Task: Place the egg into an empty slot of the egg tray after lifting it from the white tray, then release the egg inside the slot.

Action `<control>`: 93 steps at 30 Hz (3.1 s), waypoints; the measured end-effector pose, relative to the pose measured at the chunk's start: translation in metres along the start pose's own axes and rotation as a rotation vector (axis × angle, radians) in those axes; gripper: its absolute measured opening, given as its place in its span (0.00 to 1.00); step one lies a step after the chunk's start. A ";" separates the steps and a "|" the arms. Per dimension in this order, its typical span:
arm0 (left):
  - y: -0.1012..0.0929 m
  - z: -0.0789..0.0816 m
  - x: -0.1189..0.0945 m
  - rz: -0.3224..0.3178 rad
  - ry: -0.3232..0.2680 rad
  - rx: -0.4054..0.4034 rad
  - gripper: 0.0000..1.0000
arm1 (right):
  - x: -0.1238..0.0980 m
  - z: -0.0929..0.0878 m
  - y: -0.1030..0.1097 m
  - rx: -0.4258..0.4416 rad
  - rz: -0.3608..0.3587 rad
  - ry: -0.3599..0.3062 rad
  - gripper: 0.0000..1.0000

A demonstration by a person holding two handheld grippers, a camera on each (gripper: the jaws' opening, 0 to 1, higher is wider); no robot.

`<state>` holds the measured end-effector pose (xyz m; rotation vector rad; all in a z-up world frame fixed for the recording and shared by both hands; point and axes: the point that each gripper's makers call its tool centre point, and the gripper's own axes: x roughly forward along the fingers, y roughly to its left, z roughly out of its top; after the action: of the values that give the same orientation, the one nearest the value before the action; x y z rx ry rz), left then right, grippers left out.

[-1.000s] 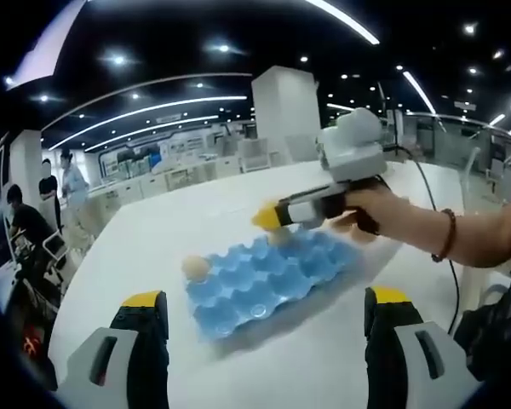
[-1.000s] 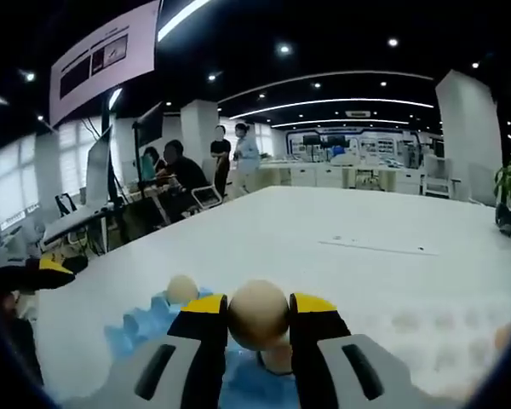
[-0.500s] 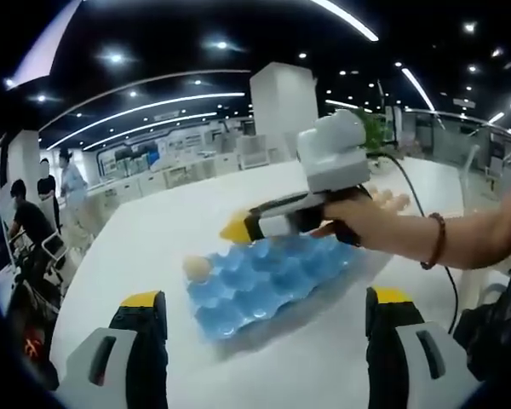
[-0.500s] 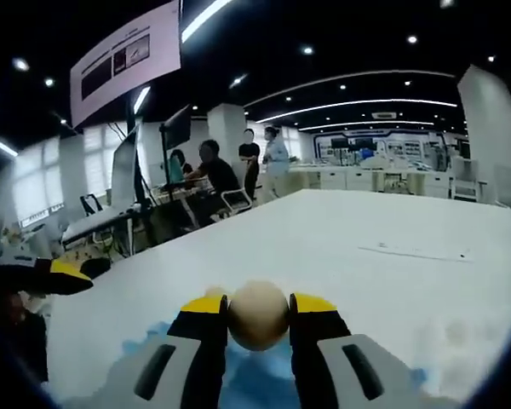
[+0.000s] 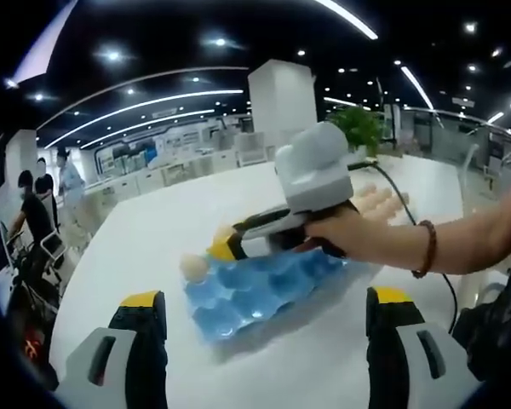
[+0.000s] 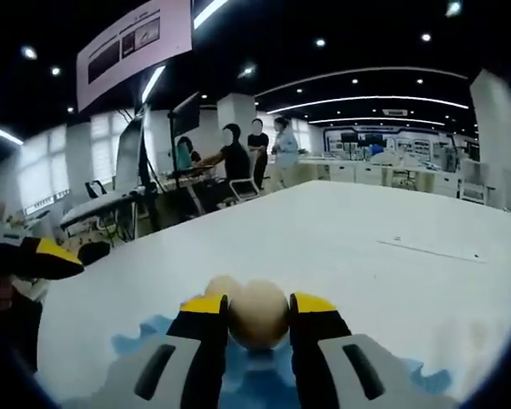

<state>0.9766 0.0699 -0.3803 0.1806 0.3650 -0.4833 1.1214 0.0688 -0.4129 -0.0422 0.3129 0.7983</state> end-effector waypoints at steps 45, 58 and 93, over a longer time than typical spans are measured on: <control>-0.013 0.003 0.008 -0.018 -0.012 -0.008 1.00 | -0.012 -0.008 -0.005 0.005 0.044 0.002 0.55; -0.013 0.008 0.007 0.004 -0.034 -0.029 1.00 | -0.042 -0.001 -0.033 0.003 0.003 -0.025 0.62; -0.023 0.007 0.018 -0.016 -0.030 -0.028 1.00 | -0.108 -0.010 -0.097 -0.010 -0.141 0.005 0.87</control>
<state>0.9819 0.0406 -0.3829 0.1428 0.3436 -0.4958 1.1163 -0.0760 -0.3988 -0.0750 0.3073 0.6598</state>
